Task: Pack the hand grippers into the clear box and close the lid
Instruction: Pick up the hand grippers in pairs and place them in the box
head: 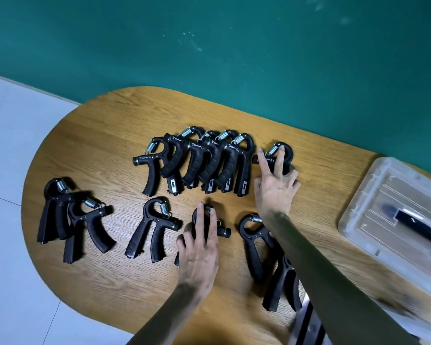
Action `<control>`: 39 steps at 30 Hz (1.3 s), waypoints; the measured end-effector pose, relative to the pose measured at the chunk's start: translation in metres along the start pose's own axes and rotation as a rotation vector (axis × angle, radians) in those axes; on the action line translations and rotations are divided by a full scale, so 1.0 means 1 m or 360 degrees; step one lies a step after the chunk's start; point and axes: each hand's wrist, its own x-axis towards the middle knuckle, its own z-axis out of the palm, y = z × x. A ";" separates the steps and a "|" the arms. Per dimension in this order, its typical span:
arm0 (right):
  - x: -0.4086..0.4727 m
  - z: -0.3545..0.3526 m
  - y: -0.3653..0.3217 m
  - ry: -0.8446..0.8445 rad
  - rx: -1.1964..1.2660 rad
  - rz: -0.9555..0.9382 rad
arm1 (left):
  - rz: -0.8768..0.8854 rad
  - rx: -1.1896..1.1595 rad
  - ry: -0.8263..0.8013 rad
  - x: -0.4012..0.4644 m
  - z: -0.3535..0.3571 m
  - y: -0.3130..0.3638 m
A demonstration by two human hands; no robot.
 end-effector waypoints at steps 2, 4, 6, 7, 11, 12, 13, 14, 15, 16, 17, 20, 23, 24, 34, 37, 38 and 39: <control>-0.002 -0.001 0.004 -0.0028 0.0019 -0.0019 | -0.0008 0.0006 -0.0005 0.001 -0.002 0.002; -0.007 -0.004 0.008 -0.0040 0.0091 -0.0030 | -0.0006 0.0008 -0.0002 0.001 -0.005 0.005; -0.017 -0.012 0.006 -0.0002 0.0135 -0.0026 | -0.0009 0.0006 -0.0001 -0.001 -0.011 0.009; -0.023 -0.015 0.003 0.0005 0.0149 -0.0022 | -0.0017 0.0006 -0.0009 -0.002 -0.013 0.011; -0.063 -0.039 0.000 0.0041 0.0149 -0.0093 | -0.0065 0.0060 -0.0018 -0.007 -0.038 0.021; -0.075 -0.042 0.000 0.0079 0.0136 -0.0110 | -0.0070 0.0078 -0.0030 -0.009 -0.043 0.023; -0.088 -0.048 -0.001 0.0123 0.0145 -0.0111 | -0.0080 0.0086 -0.0044 -0.012 -0.053 0.027; -0.102 -0.054 -0.001 0.0166 0.0160 -0.0103 | -0.0084 0.0098 -0.0045 -0.015 -0.062 0.030; -0.115 -0.064 -0.001 0.0204 0.0187 -0.0074 | -0.0092 0.0092 -0.0016 -0.017 -0.074 0.036; -0.126 -0.071 -0.003 0.0220 0.0215 -0.0048 | -0.0114 0.0060 0.0009 -0.020 -0.083 0.039; -0.136 -0.072 -0.006 0.0229 0.0231 -0.0029 | -0.0151 0.0021 0.0033 -0.023 -0.087 0.041; -0.167 -0.100 -0.004 0.0307 0.0275 -0.0019 | -0.0143 -0.0027 0.0134 -0.035 -0.117 0.055; -0.189 -0.126 0.002 0.0372 0.0281 -0.0015 | -0.0133 -0.0068 0.0203 -0.044 -0.141 0.073; -0.195 -0.134 0.006 0.0402 0.0280 -0.0006 | -0.0110 -0.0050 0.0221 -0.048 -0.149 0.080; -0.262 -0.185 0.066 0.0662 0.0290 0.0036 | 0.0128 -0.0152 0.0271 -0.099 -0.183 0.155; -0.281 -0.187 0.089 0.0719 0.0314 0.0046 | 0.0159 -0.0129 0.0247 -0.118 -0.181 0.175; -0.288 -0.188 0.098 0.0741 0.0325 0.0050 | 0.0161 -0.0124 0.0236 -0.124 -0.178 0.181; -0.294 -0.188 0.107 0.0751 0.0346 0.0054 | 0.0166 -0.0130 0.0222 -0.131 -0.179 0.188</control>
